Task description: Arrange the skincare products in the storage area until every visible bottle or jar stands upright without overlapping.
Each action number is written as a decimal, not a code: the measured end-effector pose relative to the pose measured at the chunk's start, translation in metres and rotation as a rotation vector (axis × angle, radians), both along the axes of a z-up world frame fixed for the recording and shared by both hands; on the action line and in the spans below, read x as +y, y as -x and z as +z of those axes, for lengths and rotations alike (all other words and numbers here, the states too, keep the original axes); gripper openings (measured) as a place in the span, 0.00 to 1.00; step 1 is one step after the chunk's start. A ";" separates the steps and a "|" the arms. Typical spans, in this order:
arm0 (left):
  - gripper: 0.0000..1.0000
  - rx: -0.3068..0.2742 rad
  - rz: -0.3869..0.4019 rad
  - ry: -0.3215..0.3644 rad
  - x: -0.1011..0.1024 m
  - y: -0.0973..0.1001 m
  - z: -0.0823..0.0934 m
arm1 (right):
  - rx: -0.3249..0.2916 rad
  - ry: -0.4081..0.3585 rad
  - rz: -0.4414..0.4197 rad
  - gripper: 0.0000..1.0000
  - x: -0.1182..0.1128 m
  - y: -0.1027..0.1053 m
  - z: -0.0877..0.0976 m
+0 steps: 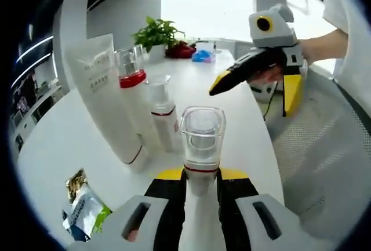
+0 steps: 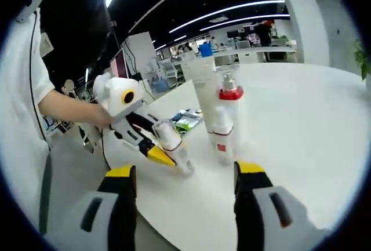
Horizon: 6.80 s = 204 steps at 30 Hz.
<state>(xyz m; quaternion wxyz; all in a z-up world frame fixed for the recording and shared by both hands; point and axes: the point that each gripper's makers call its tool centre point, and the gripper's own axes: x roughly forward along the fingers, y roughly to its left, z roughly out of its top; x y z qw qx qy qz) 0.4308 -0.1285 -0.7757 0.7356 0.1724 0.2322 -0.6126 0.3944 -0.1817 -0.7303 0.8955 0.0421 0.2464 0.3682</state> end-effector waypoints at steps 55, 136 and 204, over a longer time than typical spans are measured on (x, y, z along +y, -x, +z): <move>0.17 -0.026 -0.056 -0.058 -0.026 -0.049 -0.007 | 0.031 0.013 -0.027 0.68 -0.003 0.004 -0.009; 0.82 0.206 0.526 -0.077 0.121 0.048 0.010 | -0.053 0.094 0.004 0.85 0.007 0.033 0.025; 0.97 0.208 0.834 -0.145 0.140 0.022 0.007 | -0.048 0.090 -0.012 0.82 0.009 0.044 0.019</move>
